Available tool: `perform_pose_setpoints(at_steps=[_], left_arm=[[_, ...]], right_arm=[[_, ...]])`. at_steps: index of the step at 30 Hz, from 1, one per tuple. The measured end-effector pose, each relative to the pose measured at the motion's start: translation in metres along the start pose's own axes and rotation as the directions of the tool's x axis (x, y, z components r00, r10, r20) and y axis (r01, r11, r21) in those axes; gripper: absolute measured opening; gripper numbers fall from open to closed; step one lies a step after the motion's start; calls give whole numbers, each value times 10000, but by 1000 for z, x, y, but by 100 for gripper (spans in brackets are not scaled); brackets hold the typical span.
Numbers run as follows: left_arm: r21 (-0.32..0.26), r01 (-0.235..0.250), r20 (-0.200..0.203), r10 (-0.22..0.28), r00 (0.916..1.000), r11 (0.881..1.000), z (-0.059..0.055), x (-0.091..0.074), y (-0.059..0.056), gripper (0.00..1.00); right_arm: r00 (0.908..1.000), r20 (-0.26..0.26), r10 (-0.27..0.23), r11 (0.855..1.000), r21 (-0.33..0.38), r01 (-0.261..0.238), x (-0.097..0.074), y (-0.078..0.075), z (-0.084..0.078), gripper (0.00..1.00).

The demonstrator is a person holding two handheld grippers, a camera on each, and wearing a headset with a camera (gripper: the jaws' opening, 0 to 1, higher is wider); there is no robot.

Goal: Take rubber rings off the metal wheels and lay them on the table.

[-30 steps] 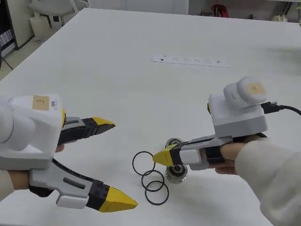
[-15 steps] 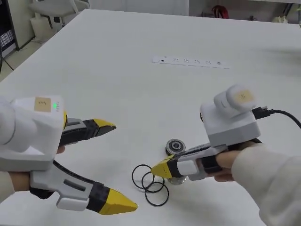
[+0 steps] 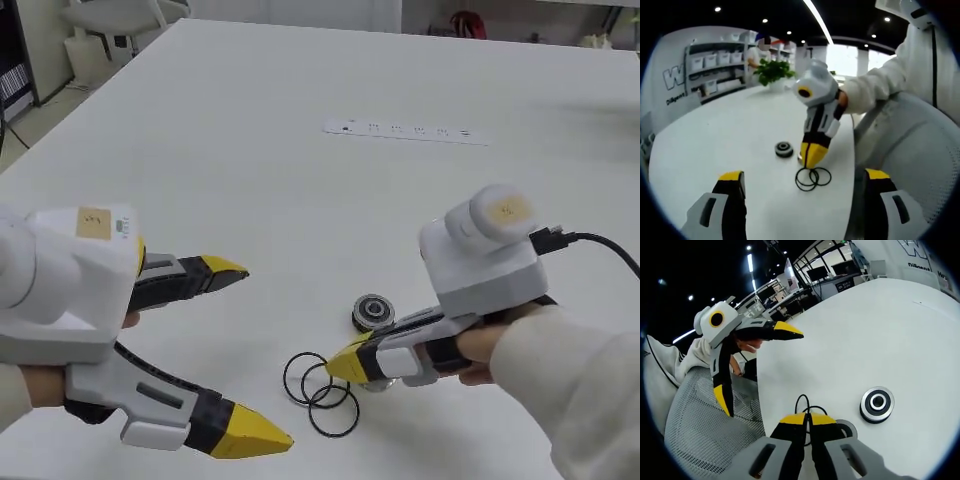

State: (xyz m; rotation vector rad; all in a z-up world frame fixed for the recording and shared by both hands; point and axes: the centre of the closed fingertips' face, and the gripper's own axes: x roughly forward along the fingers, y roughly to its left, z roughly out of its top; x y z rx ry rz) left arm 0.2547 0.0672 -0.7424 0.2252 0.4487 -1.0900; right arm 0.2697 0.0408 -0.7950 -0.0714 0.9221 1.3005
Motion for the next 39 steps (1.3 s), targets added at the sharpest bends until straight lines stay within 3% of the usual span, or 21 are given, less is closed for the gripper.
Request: perform_pose_setpoints(at_steps=[11,26,29,35,39], left_arm=[[-18,21,-47,-21,10000,10000,-1,0,-1,99],[-39,-56,-20,56,10000,10000,-1,-1,0,98],[-43,-53,-21,53,10000,10000,-1,-1,1,98],[-59,-119,174,120,9998,9999,5,-1,4,96],[-20,-155,262,155,9995,9999,9,-2,5,94]], right_arm=[[9996,-42,-272,9986,-451,270,-2,-3,1,5],[9927,971,-713,9965,-363,751,-20,-15,25,6],[9878,1314,-832,9958,-261,873,-27,-19,33,7],[9672,2253,-1171,9929,58,1188,-46,-29,52,7],[9558,2561,-1445,9895,349,1402,-55,-36,55,7]])
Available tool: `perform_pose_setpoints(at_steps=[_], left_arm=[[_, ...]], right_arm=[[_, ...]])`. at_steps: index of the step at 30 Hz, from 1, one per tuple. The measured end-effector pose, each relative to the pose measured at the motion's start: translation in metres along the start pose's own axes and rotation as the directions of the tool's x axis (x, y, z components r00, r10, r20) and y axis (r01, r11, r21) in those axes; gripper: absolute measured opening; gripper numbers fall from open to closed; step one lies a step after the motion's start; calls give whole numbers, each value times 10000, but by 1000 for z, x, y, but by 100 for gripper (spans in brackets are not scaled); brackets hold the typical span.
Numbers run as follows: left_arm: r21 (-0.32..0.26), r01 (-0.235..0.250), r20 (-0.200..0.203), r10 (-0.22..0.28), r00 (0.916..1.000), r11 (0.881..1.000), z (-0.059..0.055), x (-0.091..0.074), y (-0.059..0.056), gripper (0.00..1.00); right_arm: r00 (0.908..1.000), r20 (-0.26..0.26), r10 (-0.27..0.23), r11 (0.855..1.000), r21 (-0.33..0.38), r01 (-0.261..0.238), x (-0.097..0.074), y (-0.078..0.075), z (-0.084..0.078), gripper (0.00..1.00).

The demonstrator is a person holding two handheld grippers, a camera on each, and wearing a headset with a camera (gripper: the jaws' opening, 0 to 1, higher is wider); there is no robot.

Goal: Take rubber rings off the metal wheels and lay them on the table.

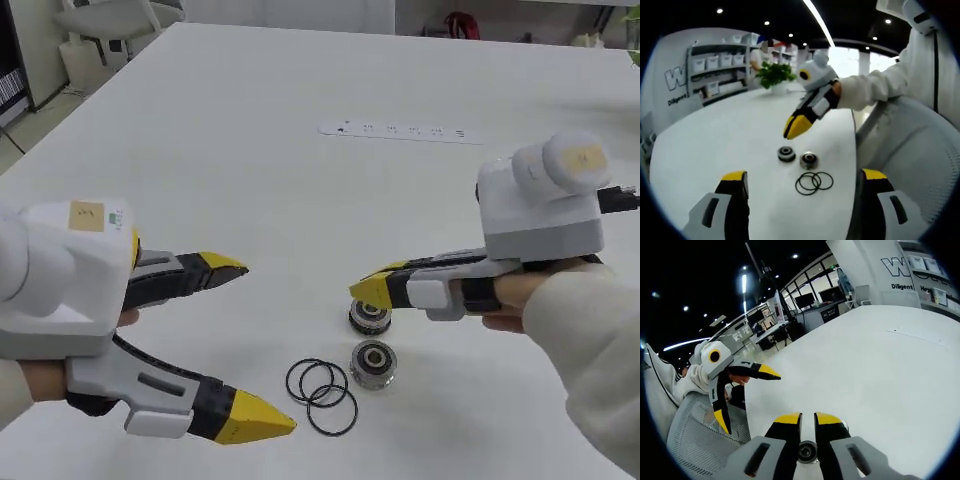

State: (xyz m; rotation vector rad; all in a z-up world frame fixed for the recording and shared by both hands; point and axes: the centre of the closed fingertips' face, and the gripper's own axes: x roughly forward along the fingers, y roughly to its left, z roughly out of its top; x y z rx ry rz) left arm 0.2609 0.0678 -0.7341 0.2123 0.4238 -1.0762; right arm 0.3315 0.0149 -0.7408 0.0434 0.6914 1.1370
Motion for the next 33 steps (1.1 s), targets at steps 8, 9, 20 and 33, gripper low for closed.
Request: perform_pose_setpoints(at_steps=[8,9,20,33], left_arm=[[314,-362,687,340,9971,9989,39,-9,12,89],[323,-407,722,383,9967,9986,42,-10,13,89],[1372,-1039,682,952,9931,9851,89,-15,29,86],[2384,-497,759,324,9966,9699,132,12,37,83]], right_arm=[[9943,951,-484,9937,1052,383,-15,-20,12,7],[9937,1003,-507,9930,1117,394,-17,-22,13,7],[9906,1087,-827,9869,1474,662,-20,-33,10,6],[9903,795,-1137,9819,1608,998,-21,-46,-1,6]])
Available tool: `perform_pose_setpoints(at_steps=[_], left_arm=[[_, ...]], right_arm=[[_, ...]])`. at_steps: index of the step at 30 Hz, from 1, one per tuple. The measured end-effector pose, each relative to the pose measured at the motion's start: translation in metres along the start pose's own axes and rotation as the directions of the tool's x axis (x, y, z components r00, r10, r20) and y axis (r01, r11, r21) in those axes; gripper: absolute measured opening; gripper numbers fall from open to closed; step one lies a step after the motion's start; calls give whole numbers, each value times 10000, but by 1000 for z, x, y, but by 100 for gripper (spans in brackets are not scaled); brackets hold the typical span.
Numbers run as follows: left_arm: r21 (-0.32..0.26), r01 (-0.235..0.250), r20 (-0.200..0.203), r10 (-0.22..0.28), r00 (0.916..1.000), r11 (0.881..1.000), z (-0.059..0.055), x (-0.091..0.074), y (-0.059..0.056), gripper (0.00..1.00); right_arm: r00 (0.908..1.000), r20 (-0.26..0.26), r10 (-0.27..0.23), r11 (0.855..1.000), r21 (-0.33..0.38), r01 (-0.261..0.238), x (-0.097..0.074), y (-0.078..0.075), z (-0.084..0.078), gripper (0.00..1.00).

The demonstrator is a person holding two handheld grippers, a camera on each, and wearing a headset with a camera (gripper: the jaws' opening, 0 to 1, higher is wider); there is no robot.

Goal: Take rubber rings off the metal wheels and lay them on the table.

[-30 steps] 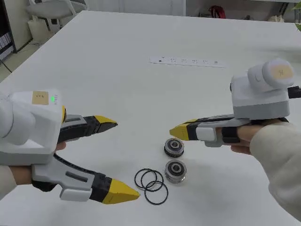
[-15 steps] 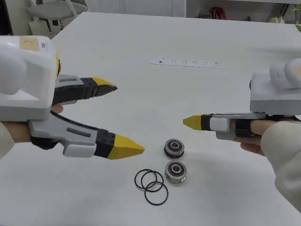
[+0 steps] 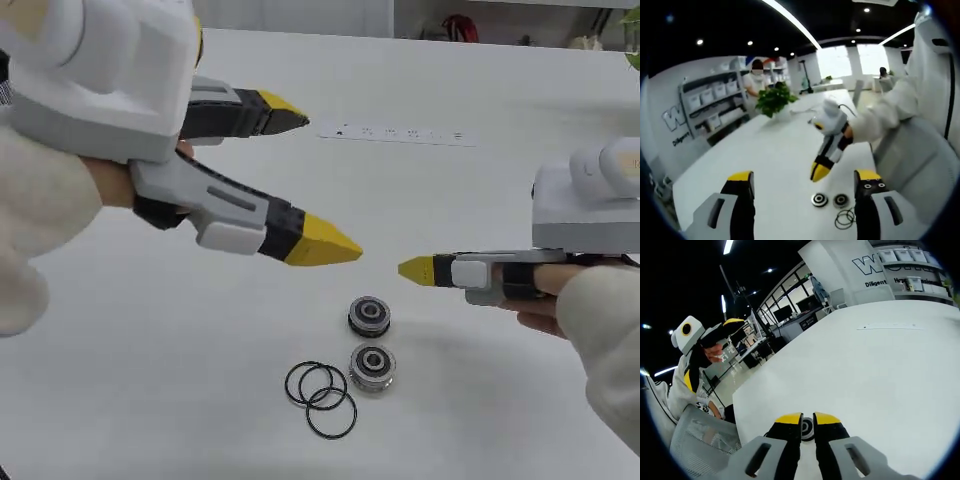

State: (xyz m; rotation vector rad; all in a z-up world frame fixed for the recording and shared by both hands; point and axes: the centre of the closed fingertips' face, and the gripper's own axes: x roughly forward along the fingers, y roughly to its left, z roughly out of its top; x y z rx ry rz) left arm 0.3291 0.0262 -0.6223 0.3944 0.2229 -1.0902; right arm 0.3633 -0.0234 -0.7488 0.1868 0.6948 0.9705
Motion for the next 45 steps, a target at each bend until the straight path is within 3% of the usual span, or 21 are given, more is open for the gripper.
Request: perform_pose_setpoints(at_steps=[4,6,11,14,18,21,26,34,45], left_arm=[[111,139,160,-141,9998,9998,7,12,5,81],[174,77,187,-81,9998,9998,6,20,9,79],[395,185,-359,-171,9992,9990,-17,38,8,75],[324,249,-385,-236,9990,9992,-26,43,5,73],[86,317,-177,-315,9993,9995,-29,50,-1,69],[-130,235,-103,-236,9997,9996,-39,57,-3,64],[-225,130,-302,-137,9995,9997,-58,65,-5,63],[-438,183,-592,-209,9980,9989,-77,74,-10,56],[-747,414,-763,-471,9960,9963,-96,85,-22,44]], right_arm=[[9999,-128,-39,10000,-51,38,1,-2,-4,6],[9996,-278,-100,9999,-115,97,1,-3,-7,5],[9991,-416,-116,9998,-141,110,2,-5,-11,5],[9985,-535,-136,9997,-206,126,3,-6,-14,6],[9975,-697,-141,9994,-331,119,4,-8,-18,6],[9957,-906,-183,9986,-514,137,5,-9,-23,6],[9909,-1332,-205,9964,-845,93,8,-9,-33,7],[9863,-1641,-160,9923,-1240,-46,10,-6,-40,9],[9779,-2087,-120,9826,-1840,-272,16,-2,-52,12]])
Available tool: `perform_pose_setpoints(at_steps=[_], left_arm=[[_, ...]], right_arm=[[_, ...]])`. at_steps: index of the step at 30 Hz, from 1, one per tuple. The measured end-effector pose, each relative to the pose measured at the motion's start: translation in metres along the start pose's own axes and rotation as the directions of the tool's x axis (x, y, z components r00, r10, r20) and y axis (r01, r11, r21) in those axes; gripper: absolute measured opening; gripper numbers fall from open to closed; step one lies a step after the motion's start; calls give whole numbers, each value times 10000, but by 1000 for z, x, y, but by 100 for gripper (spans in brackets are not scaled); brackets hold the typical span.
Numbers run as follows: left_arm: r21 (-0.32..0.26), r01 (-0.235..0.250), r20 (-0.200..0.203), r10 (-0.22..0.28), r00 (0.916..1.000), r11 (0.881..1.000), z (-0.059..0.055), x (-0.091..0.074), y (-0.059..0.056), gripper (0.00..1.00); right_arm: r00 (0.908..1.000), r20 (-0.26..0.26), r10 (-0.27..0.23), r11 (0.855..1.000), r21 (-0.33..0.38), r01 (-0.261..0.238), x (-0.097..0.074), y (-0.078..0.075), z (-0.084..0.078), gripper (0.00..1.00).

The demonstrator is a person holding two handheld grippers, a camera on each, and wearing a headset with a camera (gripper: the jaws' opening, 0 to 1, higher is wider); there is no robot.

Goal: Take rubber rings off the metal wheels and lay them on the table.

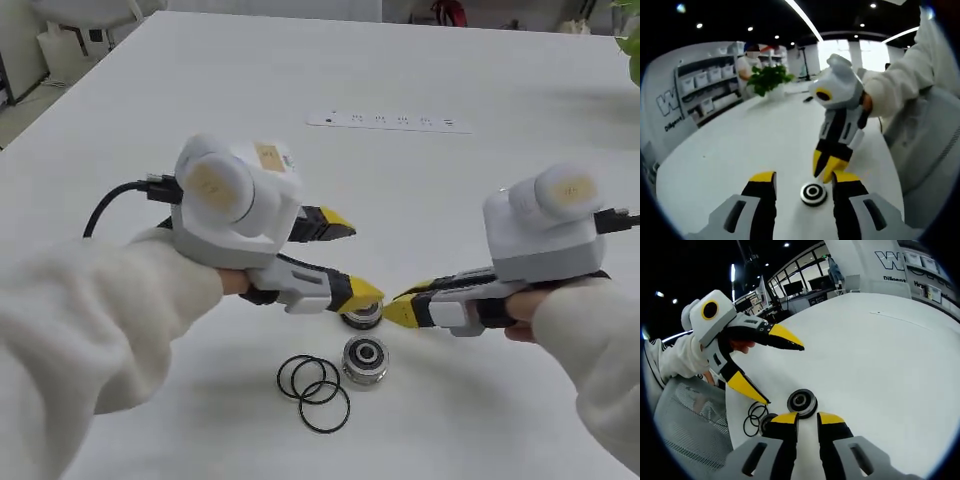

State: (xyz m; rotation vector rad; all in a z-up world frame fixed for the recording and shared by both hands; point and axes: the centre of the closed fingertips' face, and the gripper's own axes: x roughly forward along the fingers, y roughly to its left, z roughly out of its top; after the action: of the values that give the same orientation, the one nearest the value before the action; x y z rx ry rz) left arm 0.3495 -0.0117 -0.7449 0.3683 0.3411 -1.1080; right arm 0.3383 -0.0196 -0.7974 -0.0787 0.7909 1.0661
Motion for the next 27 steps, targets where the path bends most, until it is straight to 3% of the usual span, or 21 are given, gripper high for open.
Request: perform_pose_setpoints(at_steps=[8,17,27], left_arm=[[-255,-20,-399,10,9992,9997,-19,8,-1,34],[-366,141,-545,-160,9984,9992,-28,15,-5,29],[-559,227,-614,-261,9978,9982,-32,18,-9,25]], right_arm=[[9997,-229,-21,9987,-519,9,4,2,-5,14],[9996,-277,-55,9946,-1040,26,9,1,-7,18],[9997,-210,-92,9943,-1066,69,9,-2,-6,18]])
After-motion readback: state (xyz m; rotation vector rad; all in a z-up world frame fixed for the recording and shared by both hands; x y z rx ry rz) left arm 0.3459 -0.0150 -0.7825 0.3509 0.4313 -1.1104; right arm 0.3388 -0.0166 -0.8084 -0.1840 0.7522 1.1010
